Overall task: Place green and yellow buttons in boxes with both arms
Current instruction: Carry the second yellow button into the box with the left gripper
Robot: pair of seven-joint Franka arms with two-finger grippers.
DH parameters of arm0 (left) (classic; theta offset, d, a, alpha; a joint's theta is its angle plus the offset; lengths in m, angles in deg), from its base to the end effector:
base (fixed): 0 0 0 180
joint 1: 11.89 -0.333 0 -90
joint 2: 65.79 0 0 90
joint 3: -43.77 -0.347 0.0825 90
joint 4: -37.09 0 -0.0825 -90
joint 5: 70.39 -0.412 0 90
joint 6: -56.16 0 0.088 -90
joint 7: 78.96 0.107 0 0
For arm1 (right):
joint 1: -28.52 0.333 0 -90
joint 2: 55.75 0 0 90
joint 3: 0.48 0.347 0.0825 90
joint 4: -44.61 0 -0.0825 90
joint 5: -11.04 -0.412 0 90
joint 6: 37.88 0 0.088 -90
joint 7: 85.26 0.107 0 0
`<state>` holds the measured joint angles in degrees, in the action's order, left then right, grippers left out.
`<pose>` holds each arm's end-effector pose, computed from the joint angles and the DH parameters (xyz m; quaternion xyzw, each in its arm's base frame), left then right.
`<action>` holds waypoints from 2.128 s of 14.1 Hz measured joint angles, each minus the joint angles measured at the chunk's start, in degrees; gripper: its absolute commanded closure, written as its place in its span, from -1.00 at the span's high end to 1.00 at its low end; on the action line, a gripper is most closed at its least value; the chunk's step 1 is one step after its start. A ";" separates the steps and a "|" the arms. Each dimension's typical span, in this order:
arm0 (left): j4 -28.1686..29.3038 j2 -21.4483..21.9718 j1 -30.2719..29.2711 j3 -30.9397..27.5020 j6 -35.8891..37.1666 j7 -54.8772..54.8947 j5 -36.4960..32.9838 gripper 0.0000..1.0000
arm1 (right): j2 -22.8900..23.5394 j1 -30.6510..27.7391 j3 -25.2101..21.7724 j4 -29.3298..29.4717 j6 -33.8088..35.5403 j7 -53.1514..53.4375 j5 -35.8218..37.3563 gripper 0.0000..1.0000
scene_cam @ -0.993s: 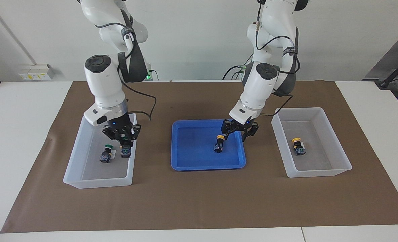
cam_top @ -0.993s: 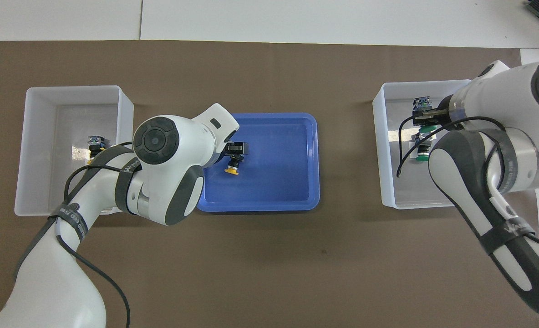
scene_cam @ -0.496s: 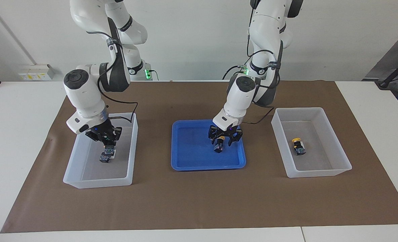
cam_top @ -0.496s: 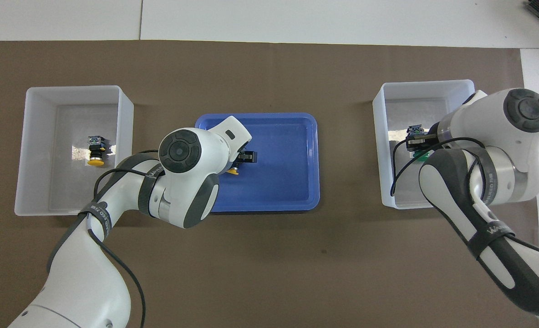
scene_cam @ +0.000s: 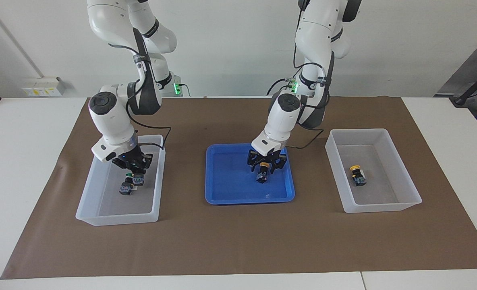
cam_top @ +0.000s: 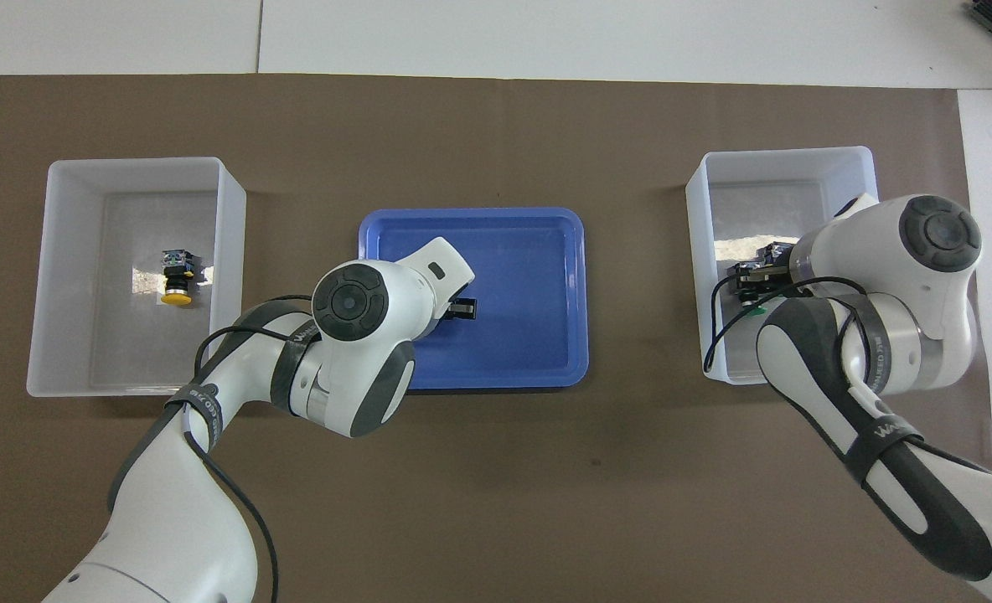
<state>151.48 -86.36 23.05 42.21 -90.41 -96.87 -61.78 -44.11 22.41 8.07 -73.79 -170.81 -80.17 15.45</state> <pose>0.5490 -0.3602 0.3090 0.9909 -0.0773 0.0727 0.0824 0.6122 0.0222 0.3532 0.9995 0.0004 0.0275 0.0121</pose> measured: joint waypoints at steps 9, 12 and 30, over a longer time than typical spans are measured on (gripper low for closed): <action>-2.08 0.05 -0.99 -1.24 1.18 0.00 0.02 -1.00 | -5.64 -0.37 -0.34 12.96 13.18 0.02 0.00 1.00; -8.91 0.51 -4.73 -1.42 10.23 0.04 0.02 -1.00 | -7.73 -0.63 -0.88 19.45 22.99 0.02 0.01 1.00; -7.40 5.56 -38.23 -2.39 20.68 35.31 -0.88 -1.00 | -14.04 5.06 -12.97 28.46 42.78 -1.00 -1.78 1.00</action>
<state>144.08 -80.81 -15.18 39.81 -69.73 -61.57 -62.66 -58.15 27.47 -4.90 -45.33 -128.03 -81.17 13.67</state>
